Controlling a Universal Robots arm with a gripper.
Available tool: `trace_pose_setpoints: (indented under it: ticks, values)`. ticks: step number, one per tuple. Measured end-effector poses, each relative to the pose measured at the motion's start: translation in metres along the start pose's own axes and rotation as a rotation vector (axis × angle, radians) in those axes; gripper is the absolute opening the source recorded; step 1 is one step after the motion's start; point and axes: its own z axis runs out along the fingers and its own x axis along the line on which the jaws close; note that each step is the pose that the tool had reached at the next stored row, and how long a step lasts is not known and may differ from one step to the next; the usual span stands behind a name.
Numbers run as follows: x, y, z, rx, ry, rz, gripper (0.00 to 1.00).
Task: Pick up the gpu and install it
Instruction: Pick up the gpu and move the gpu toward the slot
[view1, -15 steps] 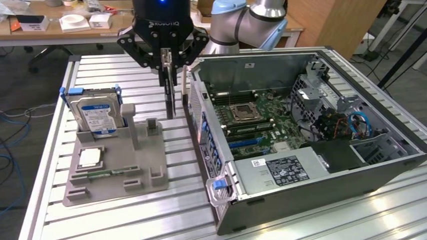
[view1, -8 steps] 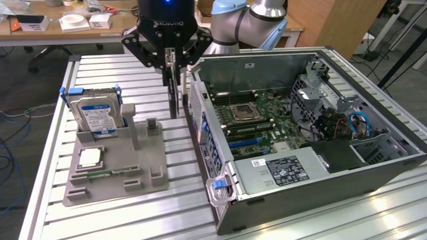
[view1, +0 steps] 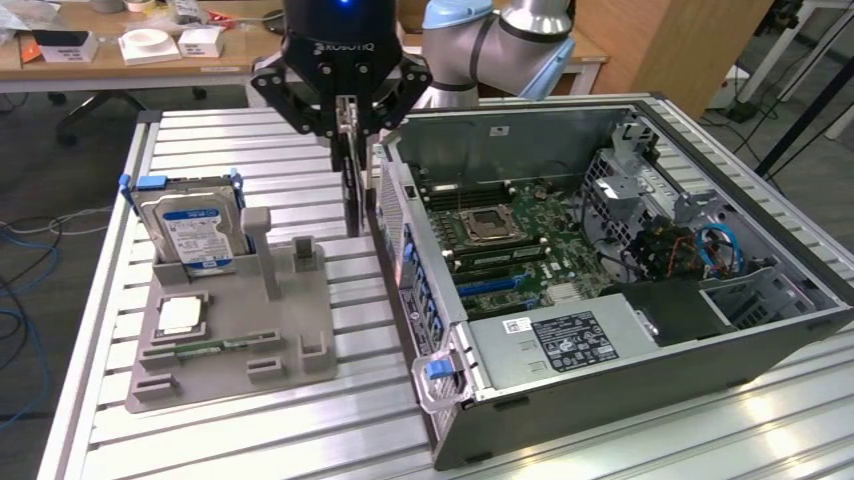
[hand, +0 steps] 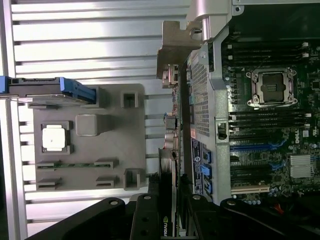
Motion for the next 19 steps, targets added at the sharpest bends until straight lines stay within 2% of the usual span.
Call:
trace_pose_setpoints:
  ticks: [19]
  values:
    - [-0.011, 0.0012, 0.0003, 0.0001, 0.0000, 0.000, 0.26]
